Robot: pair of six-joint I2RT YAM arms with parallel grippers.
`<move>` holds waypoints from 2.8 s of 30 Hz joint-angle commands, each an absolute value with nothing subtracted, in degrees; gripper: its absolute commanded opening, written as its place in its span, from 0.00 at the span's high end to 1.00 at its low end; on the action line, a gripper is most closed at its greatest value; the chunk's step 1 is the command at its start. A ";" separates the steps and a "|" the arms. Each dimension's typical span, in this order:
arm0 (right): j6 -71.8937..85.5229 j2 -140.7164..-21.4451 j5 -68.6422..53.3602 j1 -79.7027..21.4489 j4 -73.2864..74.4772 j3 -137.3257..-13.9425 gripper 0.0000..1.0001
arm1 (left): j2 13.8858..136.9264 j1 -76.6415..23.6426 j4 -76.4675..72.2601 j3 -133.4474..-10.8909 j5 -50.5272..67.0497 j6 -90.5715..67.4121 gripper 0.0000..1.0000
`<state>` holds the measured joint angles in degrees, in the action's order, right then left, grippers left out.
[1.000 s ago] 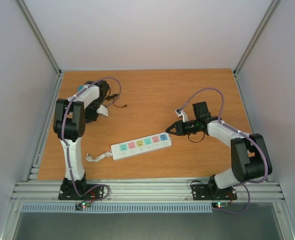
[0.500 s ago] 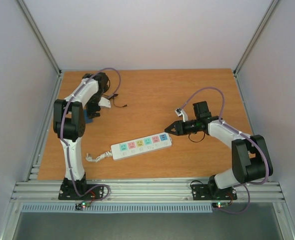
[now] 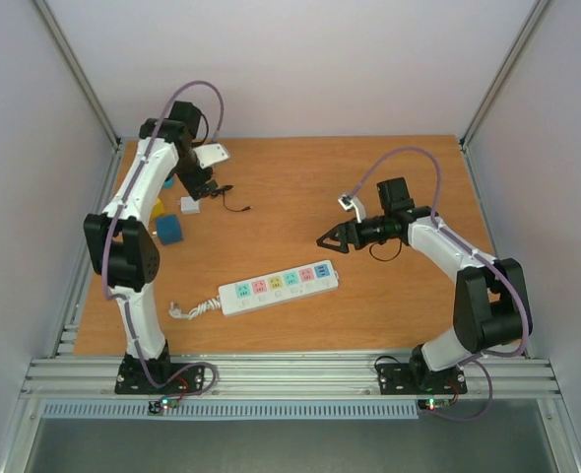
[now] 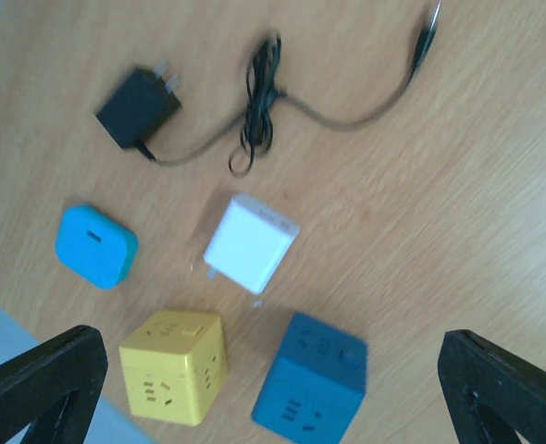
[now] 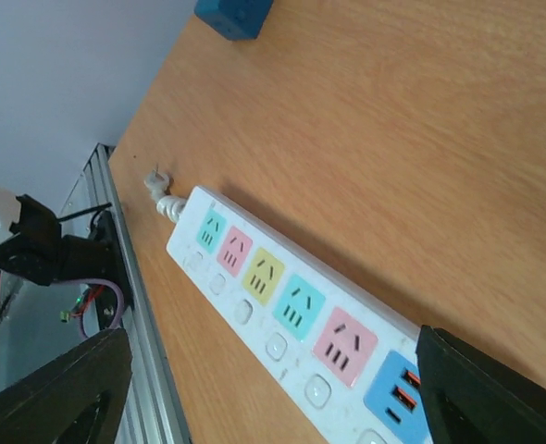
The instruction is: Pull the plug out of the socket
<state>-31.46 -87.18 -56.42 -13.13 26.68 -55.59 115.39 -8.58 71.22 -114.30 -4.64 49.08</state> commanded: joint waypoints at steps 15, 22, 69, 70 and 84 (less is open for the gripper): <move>-63.31 -96.56 -43.42 -34.67 33.31 -65.90 0.01 | 100.36 -8.17 59.27 -108.73 16.65 28.95 0.00; -71.74 -101.34 -36.49 -39.33 30.97 -67.94 0.01 | 96.86 -8.17 59.63 -104.96 14.79 30.02 0.00; -79.29 -104.57 -21.81 -44.13 23.71 -61.26 0.14 | 92.13 -8.17 58.39 -98.59 12.57 31.02 0.00; -78.27 -104.06 -21.90 -43.83 23.50 -61.18 0.16 | 92.23 -8.17 58.30 -98.61 12.69 30.96 0.00; -72.72 -92.29 -25.48 -27.08 29.27 -52.30 0.33 | 93.09 -8.17 55.76 -98.16 12.13 31.21 0.00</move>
<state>-73.34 -97.58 -23.97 -31.70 26.92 -55.57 93.25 -8.58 59.61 -98.43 12.36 30.70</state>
